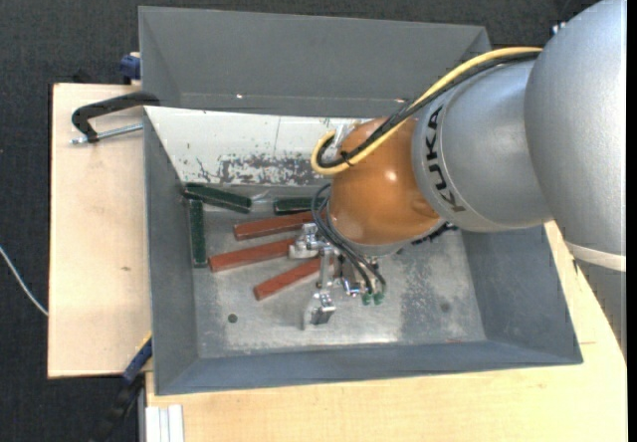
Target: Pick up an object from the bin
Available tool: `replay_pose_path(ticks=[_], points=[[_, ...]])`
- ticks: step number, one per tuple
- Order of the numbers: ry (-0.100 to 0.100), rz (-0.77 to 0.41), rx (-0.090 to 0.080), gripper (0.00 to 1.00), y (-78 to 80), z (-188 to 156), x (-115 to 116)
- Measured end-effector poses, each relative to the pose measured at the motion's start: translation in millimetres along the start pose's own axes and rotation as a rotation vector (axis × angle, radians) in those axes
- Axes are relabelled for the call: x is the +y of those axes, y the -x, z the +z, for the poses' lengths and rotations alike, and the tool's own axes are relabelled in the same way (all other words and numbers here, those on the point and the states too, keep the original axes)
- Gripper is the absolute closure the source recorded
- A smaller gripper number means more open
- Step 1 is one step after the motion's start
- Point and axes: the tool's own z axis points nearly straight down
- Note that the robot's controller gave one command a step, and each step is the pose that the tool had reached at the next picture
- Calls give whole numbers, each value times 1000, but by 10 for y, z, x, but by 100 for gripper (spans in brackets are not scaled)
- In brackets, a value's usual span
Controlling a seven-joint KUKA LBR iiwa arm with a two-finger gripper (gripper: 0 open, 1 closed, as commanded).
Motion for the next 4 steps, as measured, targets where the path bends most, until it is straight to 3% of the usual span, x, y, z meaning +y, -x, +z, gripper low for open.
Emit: replay_pose_path(ticks=[1, 4], points=[[2, -6, -8, 100, 28, -54, 4], [0, -6, 2, 100, 9, -139, 4]])
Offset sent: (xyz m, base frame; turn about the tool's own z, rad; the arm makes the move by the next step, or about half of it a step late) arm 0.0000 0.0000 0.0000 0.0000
